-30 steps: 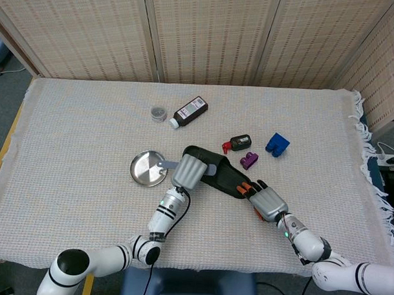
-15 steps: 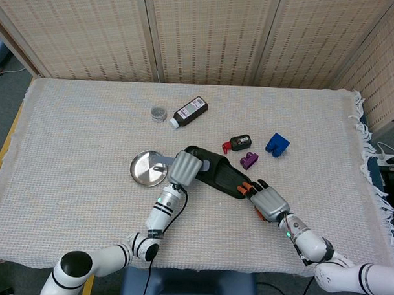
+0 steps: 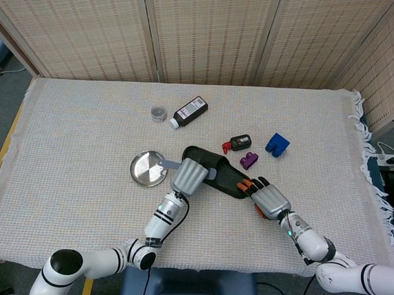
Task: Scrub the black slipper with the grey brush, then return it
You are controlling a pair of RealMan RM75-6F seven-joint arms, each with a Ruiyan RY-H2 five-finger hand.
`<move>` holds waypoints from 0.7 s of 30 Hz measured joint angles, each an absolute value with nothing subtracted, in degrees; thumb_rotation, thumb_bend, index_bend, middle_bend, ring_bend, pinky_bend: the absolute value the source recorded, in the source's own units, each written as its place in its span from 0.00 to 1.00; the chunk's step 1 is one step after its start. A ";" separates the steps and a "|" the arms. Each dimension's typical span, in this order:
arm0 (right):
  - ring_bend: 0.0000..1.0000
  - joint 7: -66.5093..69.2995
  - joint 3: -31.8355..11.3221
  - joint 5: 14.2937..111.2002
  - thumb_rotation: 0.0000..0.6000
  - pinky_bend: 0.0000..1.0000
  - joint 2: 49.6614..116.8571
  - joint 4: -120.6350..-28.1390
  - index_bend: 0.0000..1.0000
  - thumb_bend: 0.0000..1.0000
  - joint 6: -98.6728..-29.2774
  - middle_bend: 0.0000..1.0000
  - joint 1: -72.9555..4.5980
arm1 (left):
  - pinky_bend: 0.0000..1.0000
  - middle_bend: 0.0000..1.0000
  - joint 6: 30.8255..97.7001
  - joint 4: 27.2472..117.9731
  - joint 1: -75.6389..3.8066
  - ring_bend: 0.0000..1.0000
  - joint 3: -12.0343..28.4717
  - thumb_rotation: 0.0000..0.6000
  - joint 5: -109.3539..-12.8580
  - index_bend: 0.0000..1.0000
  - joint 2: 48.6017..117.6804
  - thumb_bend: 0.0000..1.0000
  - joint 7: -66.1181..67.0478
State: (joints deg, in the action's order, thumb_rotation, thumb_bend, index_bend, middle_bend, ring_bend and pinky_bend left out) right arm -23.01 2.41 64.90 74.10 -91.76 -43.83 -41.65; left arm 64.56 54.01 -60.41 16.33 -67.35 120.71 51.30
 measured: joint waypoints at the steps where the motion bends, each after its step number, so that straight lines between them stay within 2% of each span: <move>1: 0.00 -22.71 2.33 65.23 1.00 0.00 73.93 -91.94 0.00 0.70 -44.11 0.00 -41.55 | 1.00 0.65 65.04 55.71 -59.89 0.75 16.06 1.00 -67.55 0.55 119.76 0.34 51.84; 7: 0.00 -20.89 1.54 68.71 1.00 0.00 71.90 -94.52 0.00 0.70 -48.06 0.00 -40.31 | 1.00 0.65 66.72 59.80 -54.76 0.75 13.37 1.00 -67.22 0.55 113.94 0.34 55.34; 15: 0.00 -18.38 0.41 73.76 1.00 0.00 66.34 -100.95 0.00 0.68 -53.70 0.00 -38.03 | 1.00 0.65 64.36 52.25 -51.64 0.75 10.52 1.00 -65.82 0.55 113.25 0.34 55.49; 21: 0.00 -18.45 -0.02 74.16 1.00 0.00 64.64 -103.05 0.00 0.68 -53.97 0.00 -37.32 | 1.00 0.60 62.18 47.23 -50.65 0.75 9.34 1.00 -66.35 0.50 114.11 0.34 54.16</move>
